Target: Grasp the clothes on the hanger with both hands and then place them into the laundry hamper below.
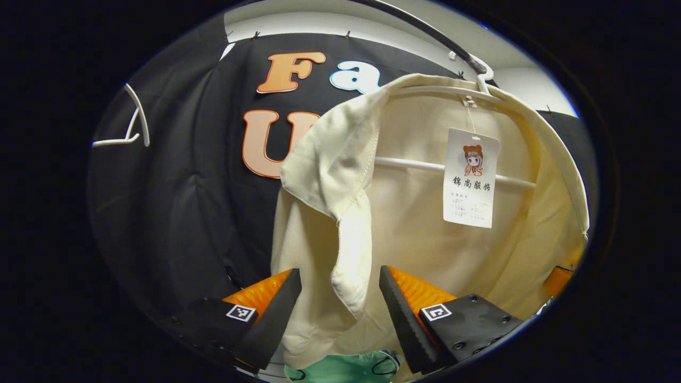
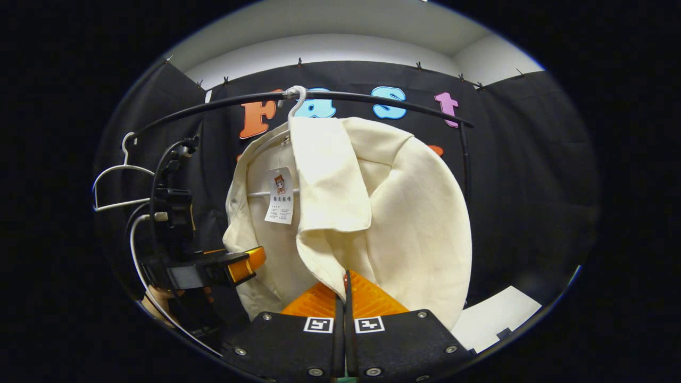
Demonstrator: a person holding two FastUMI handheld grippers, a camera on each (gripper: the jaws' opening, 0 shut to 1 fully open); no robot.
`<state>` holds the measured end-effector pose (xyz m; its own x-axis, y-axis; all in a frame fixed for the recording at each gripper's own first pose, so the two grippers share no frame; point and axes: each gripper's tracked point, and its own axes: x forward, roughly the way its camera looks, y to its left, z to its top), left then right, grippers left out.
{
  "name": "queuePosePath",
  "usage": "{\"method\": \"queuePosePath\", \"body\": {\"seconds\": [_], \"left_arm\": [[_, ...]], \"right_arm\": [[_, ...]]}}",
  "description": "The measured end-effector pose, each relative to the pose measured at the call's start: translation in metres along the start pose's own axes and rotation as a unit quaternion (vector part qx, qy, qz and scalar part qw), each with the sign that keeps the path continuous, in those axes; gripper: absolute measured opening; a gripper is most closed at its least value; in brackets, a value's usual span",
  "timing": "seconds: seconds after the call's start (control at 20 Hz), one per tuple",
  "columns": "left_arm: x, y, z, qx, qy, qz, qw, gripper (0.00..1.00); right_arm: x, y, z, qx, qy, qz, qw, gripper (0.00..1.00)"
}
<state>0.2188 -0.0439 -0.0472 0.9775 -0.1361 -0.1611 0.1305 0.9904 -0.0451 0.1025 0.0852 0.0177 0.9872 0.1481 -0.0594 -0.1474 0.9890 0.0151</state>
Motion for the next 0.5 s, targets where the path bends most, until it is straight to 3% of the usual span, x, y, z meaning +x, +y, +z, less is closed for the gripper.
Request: {"method": "queuePosePath", "body": {"seconds": [0.05, 0.1, 0.15, 0.25, 0.3, 0.35, 0.45, 0.5], "left_arm": [[0.000, -0.001, -0.001, -0.004, 0.002, -0.004, 1.000, 0.95], [0.001, 0.000, -0.002, -0.004, 0.002, -0.005, 1.000, 1.00], [0.002, -0.001, -0.002, -0.003, 0.003, -0.005, 1.000, 0.90], [0.001, -0.001, -0.001, -0.004, 0.002, -0.007, 1.000, 0.89], [-0.001, 0.001, 0.002, -0.004, -0.005, -0.004, 1.000, 0.84], [-0.002, 0.003, 0.001, -0.005, -0.001, -0.001, 1.000, 0.69], [-0.003, 0.003, -0.002, -0.010, 0.004, -0.003, 1.000, 0.51], [-0.002, 0.002, -0.002, -0.014, 0.006, -0.008, 1.000, 0.47]], "right_arm": [[0.001, -0.001, 0.001, 0.000, 0.000, 0.000, 1.000, 0.01], [0.000, -0.002, 0.003, -0.003, 0.000, -0.001, 1.000, 0.00], [0.000, -0.005, 0.005, -0.007, -0.001, -0.003, 1.000, 0.01], [0.000, -0.007, 0.010, -0.012, -0.005, -0.005, 1.000, 0.00], [0.000, -0.007, 0.012, -0.012, -0.007, -0.005, 1.000, 0.00], [0.000, -0.007, 0.014, -0.012, -0.009, -0.005, 1.000, 0.00], [0.001, -0.008, 0.016, -0.015, -0.010, -0.003, 1.000, 0.00], [0.001, -0.007, 0.017, -0.017, -0.009, -0.002, 1.000, 0.00]]}}
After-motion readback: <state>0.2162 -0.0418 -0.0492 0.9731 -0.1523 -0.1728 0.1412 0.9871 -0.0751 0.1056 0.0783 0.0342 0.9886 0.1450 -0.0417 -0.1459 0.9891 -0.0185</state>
